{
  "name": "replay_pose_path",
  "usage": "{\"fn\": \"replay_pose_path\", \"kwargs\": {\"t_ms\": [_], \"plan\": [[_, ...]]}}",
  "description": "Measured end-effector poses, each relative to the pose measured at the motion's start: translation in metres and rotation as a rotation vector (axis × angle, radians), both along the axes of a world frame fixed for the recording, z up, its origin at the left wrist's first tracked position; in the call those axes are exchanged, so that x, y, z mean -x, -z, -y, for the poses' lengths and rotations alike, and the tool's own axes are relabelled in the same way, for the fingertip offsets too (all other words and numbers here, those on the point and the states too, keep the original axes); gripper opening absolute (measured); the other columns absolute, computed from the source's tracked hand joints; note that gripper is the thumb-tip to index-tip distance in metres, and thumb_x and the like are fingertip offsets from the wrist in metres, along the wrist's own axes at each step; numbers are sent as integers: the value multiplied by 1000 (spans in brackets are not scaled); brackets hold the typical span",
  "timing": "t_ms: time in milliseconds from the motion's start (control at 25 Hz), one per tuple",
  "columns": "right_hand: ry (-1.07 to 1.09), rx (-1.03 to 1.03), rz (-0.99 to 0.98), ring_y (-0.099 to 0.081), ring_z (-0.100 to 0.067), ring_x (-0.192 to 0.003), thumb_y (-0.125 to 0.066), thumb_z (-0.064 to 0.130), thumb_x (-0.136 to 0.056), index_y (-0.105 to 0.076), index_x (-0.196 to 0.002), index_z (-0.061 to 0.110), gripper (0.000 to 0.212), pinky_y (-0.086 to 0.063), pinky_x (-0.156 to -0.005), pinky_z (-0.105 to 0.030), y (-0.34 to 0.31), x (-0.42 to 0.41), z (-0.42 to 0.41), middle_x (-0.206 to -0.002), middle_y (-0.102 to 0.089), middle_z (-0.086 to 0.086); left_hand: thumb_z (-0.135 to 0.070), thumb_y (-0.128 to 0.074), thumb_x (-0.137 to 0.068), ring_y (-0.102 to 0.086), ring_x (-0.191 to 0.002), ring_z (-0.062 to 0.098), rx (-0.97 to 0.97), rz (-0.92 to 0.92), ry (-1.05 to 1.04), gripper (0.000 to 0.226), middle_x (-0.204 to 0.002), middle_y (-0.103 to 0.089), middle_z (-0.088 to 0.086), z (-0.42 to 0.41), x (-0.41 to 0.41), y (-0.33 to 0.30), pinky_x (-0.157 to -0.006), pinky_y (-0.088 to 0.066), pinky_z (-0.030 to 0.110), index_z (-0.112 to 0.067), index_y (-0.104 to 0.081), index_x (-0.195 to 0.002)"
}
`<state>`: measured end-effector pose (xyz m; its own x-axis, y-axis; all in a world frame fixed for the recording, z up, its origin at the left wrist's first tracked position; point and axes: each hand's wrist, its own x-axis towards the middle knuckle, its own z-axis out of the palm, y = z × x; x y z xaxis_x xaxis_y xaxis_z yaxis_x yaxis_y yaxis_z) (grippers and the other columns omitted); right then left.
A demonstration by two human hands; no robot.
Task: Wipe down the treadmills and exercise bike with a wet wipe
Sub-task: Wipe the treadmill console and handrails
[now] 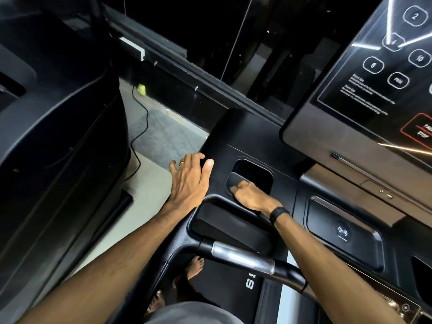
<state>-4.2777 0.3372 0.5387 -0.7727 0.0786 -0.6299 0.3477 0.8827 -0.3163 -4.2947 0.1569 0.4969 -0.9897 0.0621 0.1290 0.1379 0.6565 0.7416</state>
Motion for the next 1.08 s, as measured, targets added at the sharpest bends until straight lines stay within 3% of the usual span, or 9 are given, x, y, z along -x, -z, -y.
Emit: {"fn": "replay_pose_path", "kwargs": {"t_ms": [120, 280, 520, 600, 680, 720, 840, 920, 1080], "plan": [[70, 100, -79, -59, -23, -110, -47, 44, -103, -68, -107, 9, 41, -44, -102, -34, -1, 2, 1, -114, -66, -5, -57, -11, -96, -56, -116, 25, 1, 1, 5, 69, -122, -61, 6, 1, 0, 0, -113, -22, 55, -13, -56, -124], [-4, 67, -313, -57, -23, -75, -53, 40, -102, -56, -74, 12, 40, -39, -69, -31, 0, -12, -3, -68, -56, 1, -57, -12, -96, -56, -116, 26, 15, -16, 17, 68, -122, -61, 6, -1, -2, -2, -112, -23, 56, -13, -57, -124], [-87, 155, -477, -39, -6, -45, -52, 44, -103, -35, -58, 18, 54, -31, -54, -26, -40, -33, -37, -53, -38, 6, -52, -18, -100, -58, -113, 28, 94, -121, 51, 61, -121, -62, 7, -1, -2, 4, -113, -22, 56, -12, -56, -123], [-70, 9, -719, -48, -5, -49, -49, 46, -103, -38, -62, 19, 51, -35, -55, -32, -60, -41, -57, -53, -48, 7, -50, -21, -101, -60, -110, 31, 148, -200, 82, 58, -119, -63, 9, -2, -2, 4, -112, -21, 56, -10, -57, -121], [-107, -265, -939, -59, -18, -66, -38, 52, -104, -45, -70, 20, 47, -42, -60, -37, -68, -54, -92, -65, -58, 3, -51, -21, -103, -61, -106, 32, 199, -291, 139, 58, -117, -64, 9, -3, -4, 2, -112, -21, 60, -9, -58, -119], [-193, -337, -929, -61, -24, -76, -33, 56, -104, -51, -76, 20, 49, -45, -66, -40, -68, -62, -110, -75, -62, 0, -50, -22, -104, -62, -105, 32, 214, -327, 166, 57, -117, -64, 9, -5, -6, -1, -112, -21, 61, -8, -58, -119], [-279, -97, -552, -54, -16, -126, -34, 57, -102, -66, -125, 18, 55, -41, -109, -38, -56, -97, -153, -134, -62, -3, -45, -31, -102, -62, -105, 32, 179, -385, 233, 49, -118, -63, 9, -32, -16, -14, -112, -20, 59, -8, -59, -118], [-257, -70, -441, -27, -10, -148, -33, 57, -101, -42, -152, 21, 63, -18, -123, -26, -51, -108, -169, -162, -31, 2, -42, -35, -100, -62, -105, 30, 152, -406, 257, 45, -118, -63, 8, -57, -29, -20, -112, -22, 58, -9, -60, -118], [-459, -295, -404, 10, -9, -154, 10, 81, -85, -6, -162, 22, 98, 6, -126, -36, -36, -98, -175, -168, 8, 4, -41, -36, -100, -61, -106, 27, 99, -378, 332, 43, -117, -63, 7, -103, -54, -20, -112, -23, 58, -10, -60, -119]]}}
